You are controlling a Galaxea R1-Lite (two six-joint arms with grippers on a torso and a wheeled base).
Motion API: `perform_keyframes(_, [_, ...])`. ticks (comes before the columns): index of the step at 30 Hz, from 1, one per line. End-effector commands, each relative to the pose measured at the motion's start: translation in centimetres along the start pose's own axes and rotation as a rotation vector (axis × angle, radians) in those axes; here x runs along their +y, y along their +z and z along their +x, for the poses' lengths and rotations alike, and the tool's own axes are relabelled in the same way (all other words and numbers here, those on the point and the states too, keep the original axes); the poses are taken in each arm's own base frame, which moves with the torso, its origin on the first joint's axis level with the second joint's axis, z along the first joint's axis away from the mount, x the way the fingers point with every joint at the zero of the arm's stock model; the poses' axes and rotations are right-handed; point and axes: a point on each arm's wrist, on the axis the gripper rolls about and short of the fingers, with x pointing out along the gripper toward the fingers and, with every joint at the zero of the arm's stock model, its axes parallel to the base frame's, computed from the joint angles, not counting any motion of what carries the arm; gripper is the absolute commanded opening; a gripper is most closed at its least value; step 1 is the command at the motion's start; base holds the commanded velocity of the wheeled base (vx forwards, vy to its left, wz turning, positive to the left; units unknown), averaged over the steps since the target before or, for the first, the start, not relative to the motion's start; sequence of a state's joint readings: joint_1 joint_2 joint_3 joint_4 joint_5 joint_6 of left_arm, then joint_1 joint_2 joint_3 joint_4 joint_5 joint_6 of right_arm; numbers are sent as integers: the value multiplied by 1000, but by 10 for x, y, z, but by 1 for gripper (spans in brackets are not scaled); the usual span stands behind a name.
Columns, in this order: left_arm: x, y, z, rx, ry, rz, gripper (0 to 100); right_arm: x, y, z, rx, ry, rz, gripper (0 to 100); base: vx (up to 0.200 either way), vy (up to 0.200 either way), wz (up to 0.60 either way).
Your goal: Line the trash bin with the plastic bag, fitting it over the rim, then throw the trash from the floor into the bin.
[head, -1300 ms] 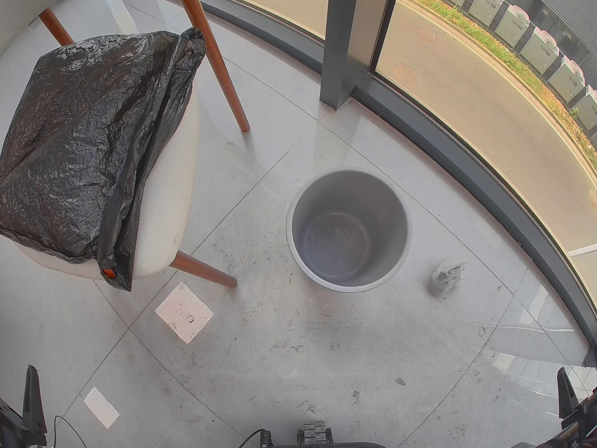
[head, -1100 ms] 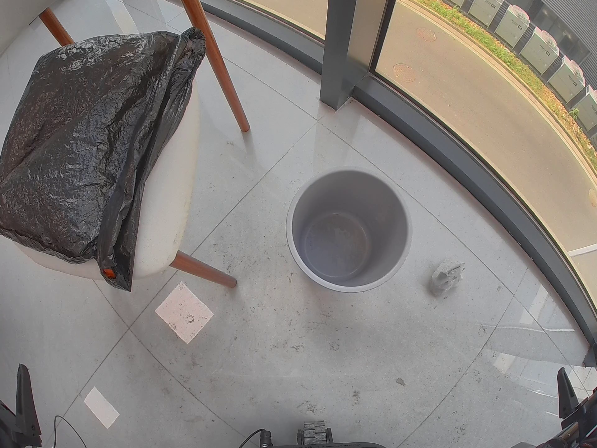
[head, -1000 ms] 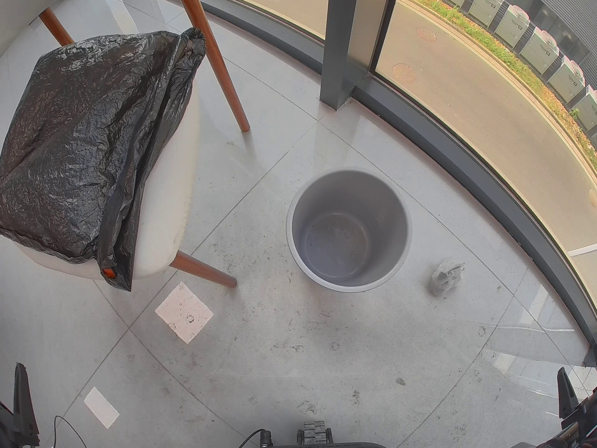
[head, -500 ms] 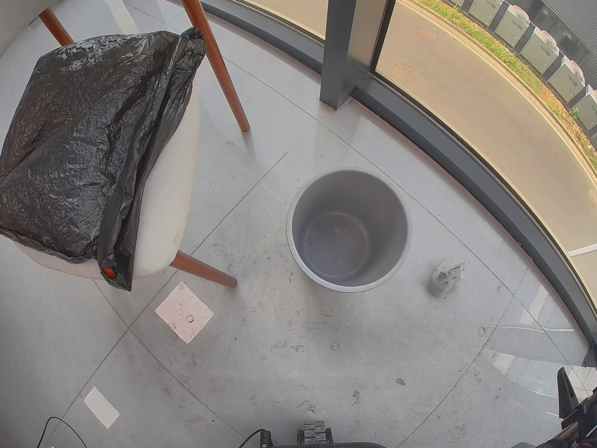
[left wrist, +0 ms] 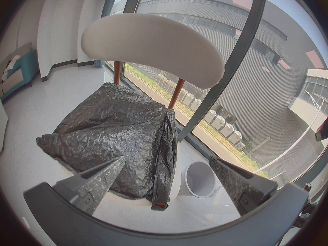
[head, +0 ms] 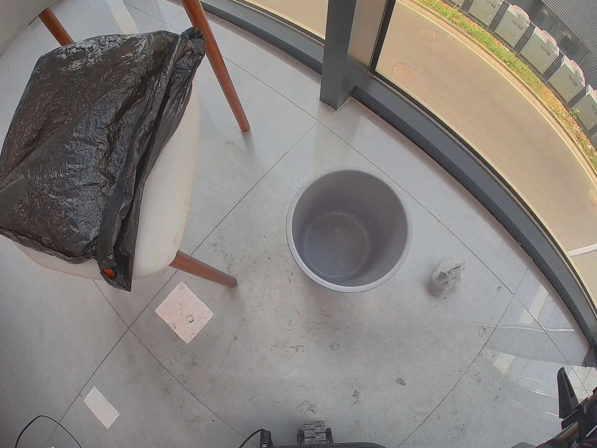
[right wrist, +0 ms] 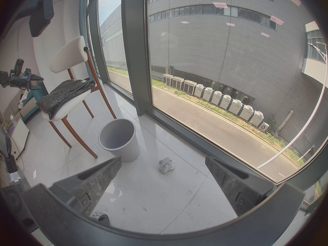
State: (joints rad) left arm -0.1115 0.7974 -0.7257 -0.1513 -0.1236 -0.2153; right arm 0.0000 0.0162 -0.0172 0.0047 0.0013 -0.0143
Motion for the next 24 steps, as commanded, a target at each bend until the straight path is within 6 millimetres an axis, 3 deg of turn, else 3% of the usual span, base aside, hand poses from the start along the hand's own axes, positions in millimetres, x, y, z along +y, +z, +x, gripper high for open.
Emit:
perform_keyframes(1, [5, -11, 23, 92, 12, 62, 100, 0, -5, 0, 6, 0, -1, 100, 0, 0, 0])
perform_keyframes(11, [7, -30, 38, 128, -85, 120, 100, 0, -5, 0, 6, 0, -1, 100, 0, 0, 0])
perform_keyframes(13, [5, -25, 40, 103, -104, 129, 100, 0, -5, 0, 6, 0, -1, 100, 0, 0, 0])
perform_keyframes(19, [7, -5, 82, 102, -49, 242, 100, 0, -5, 0, 6, 0, 0, 100, 0, 0, 0])
perform_keyframes(24, [12, -12, 109, 157, 28, 260, 100, 0, -5, 0, 6, -1, -1, 100, 0, 0, 0])
